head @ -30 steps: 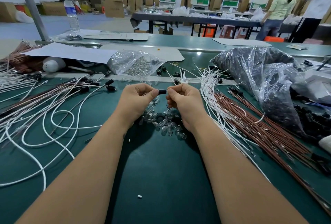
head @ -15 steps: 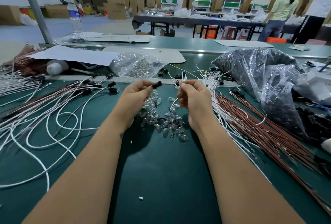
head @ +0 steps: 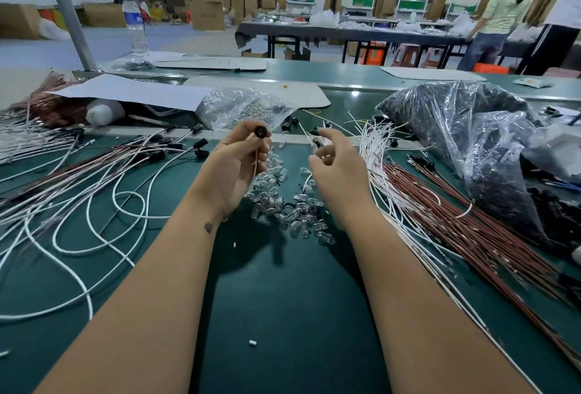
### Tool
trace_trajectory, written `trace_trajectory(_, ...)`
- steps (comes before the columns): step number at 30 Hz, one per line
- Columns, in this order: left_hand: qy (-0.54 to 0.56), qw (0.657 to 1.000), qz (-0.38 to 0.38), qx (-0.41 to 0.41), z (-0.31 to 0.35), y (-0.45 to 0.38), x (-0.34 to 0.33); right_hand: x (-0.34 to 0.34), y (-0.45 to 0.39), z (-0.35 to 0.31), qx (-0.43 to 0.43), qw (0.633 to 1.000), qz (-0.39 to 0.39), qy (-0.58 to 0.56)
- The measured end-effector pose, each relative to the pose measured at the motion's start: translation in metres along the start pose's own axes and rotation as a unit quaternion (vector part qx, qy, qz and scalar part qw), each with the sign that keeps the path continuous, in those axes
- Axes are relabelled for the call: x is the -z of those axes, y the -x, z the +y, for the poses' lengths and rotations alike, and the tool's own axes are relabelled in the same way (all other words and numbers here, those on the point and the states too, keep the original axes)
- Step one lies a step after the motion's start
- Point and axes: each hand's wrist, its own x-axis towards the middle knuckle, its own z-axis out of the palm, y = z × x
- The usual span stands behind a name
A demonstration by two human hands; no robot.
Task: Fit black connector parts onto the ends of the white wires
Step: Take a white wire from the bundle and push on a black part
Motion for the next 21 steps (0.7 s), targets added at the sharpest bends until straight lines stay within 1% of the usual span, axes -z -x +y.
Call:
trace_trajectory(1, 0.003, 1.000, 0.021, -0.005, 0.001, 0.000, 0.001, -0.001, 0.001, -0.001, 0.048, 0.997, -0.005, 0.066)
trace_trajectory(3, -0.002, 0.997, 0.075, -0.024, 0.002, 0.000, 0.003, -0.004, 0.004, -0.005, 0.127, 0.982, -0.046, 0.134)
trace_trajectory(6, -0.043, 0.987, 0.150, -0.047, 0.002, -0.001, 0.005, -0.011, 0.010, -0.008, 0.171, 0.958, -0.164, 0.164)
trace_trajectory(8, -0.078, 0.981, 0.174, -0.047, 0.001, -0.002, 0.006, -0.016, 0.012, -0.009, 0.179, 0.938, -0.215, 0.204)
trace_trajectory(10, -0.126, 0.973, 0.187, -0.038, -0.001, -0.003, 0.007, -0.017, 0.012, -0.010, 0.172, 0.934, -0.223, 0.218)
trace_trajectory(15, -0.240, 0.949, 0.199, -0.047, -0.006, -0.002, 0.002, -0.016, 0.010, -0.012, 0.147, 0.943, -0.221, 0.199)
trace_trajectory(18, -0.275, 0.941, 0.188, -0.051, -0.008, -0.002, 0.001, -0.016, 0.010, -0.012, 0.138, 0.946, -0.222, 0.191)
trace_trajectory(21, -0.294, 0.939, 0.170, -0.053, -0.008, -0.001, 0.000, -0.016, 0.009, -0.008, 0.132, 0.955, -0.215, 0.158)
